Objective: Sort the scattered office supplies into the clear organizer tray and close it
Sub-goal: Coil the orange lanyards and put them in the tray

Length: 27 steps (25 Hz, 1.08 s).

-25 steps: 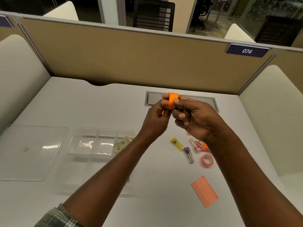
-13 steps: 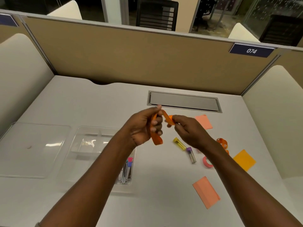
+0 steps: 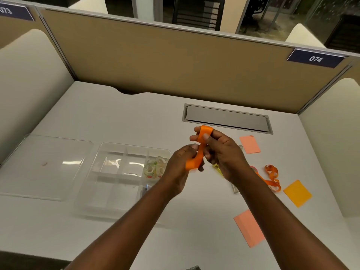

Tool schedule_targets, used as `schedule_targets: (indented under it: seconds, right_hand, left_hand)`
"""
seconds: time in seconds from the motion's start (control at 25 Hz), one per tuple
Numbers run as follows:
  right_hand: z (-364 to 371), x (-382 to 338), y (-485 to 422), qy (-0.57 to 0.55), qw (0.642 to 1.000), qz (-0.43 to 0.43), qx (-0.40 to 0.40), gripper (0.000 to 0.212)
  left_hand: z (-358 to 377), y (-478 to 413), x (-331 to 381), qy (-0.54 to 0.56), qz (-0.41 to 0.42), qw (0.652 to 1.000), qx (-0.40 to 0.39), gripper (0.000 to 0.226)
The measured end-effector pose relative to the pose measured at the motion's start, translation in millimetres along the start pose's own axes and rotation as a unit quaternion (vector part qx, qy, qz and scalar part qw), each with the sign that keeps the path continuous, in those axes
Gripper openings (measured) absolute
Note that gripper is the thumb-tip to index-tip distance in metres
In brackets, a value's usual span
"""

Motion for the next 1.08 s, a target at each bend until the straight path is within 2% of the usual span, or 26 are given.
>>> schedule_targets:
  seconds: [0.12, 0.28, 0.4, 0.52, 0.68, 0.76, 0.92, 1.08]
  right_hand:
    - [-1, 9, -8, 0.07, 0.996, 0.009, 0.059, 0.026]
    - [15, 26, -10, 0.128, 0.989, 0.025, 0.064, 0.028]
    - [32, 38, -9, 0.097, 0.991, 0.07, 0.064, 0.024]
    - [49, 42, -7, 0.073, 0.993, 0.085, 0.024, 0.025]
    - [75, 50, -4, 0.165, 0.979, 0.1, -0.068, 0.032]
    - [87, 52, -4, 0.192, 0.972, 0.082, -0.112, 0.034]
    - [103, 55, -8, 0.135, 0.981, 0.052, -0.132, 0.033]
    - [118, 70, -12, 0.03, 0.987, 0.108, -0.116, 0.023]
  left_hand:
    - [-3, 9, -3, -0.01, -0.017, 1.0, 0.016, 0.02]
    - [-20, 11, 1, 0.041, -0.034, 0.998, 0.02, 0.015]
    - [-33, 13, -2, 0.011, -0.003, 0.999, 0.031, 0.024]
    - [-47, 19, -1, -0.063, 0.053, 0.994, 0.07, 0.016]
    - [-81, 16, 13, -0.182, 0.124, 0.965, 0.143, 0.01]
    - [-104, 9, 14, -0.207, 0.109, 0.957, 0.17, 0.011]
    - [-128, 10, -5, -0.06, 0.01, 0.99, 0.126, 0.006]
    - [-140, 16, -18, -0.038, 0.024, 0.991, 0.128, 0.018]
Point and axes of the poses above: each hand's wrist, its own y-axis away from the middle knuckle, its own z-axis out of the palm, x = y × z, the point moved 3 cm from there along -y, towards the middle knuckle, and after that the axes turned 1 degree about x, right-handed, at the moved point
